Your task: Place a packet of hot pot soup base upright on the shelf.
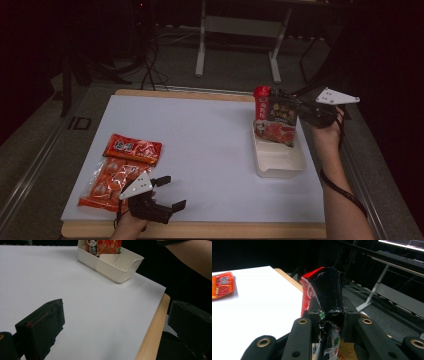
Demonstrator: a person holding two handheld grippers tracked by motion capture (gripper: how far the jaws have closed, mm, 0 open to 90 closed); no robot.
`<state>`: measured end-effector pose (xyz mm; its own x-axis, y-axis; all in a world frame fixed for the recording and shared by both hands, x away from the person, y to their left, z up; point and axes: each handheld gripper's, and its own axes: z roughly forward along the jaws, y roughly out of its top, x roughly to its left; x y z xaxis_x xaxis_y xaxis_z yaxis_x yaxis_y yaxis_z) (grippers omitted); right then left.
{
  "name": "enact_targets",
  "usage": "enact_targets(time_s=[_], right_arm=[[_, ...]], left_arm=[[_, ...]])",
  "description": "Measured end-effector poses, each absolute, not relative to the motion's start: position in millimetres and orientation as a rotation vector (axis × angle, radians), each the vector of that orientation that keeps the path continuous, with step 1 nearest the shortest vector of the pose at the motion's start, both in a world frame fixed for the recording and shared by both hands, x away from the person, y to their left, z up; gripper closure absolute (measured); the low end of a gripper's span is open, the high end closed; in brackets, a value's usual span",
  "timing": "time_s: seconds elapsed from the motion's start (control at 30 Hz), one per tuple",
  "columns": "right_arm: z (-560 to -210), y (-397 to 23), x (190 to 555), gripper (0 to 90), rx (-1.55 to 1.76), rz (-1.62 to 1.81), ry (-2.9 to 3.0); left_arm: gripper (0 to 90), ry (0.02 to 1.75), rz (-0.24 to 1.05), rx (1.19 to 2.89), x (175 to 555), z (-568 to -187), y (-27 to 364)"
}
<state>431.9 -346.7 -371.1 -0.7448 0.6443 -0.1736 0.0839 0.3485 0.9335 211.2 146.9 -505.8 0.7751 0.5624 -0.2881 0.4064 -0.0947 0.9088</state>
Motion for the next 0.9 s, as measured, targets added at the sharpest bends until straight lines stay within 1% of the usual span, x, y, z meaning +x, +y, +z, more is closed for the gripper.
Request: enact_targets(time_s=[0.37,0.5,0.57,0.63,0.7,0.77,0.8,0.9], right_arm=[[-389,-347,435,73.9,0.695,1.465,2.099],[-400,-348,434,73.1,0.726,1.394,2.134],[-406,-354,432,70.1,0.766,1.436,2.11],[-407,-357,430,64.8,0.822,1.439,2.096],[-406,-358,428,62.5,0.827,1.407,2.089],[-403,-357,424,59.0,0.868,1.381,2.096],[-401,-357,423,54.5,0.882,1.383,2.1],[-391,-358,417,49.4,0.908,1.492,2.07]], left_arm=[[1.7,0.767,0.158,1.72,211,-507,148],[1.7,0.764,0.158,1.726,210,-508,147],[1.7,0.762,0.163,1.726,210,-508,147],[1.7,0.765,0.159,1.723,211,-508,147],[1.7,0.764,0.159,1.721,211,-508,147],[1.7,0.758,0.163,1.722,211,-508,147],[1.7,0.754,0.167,1.724,211,-508,147],[1.7,0.747,0.189,1.739,211,-508,146]])
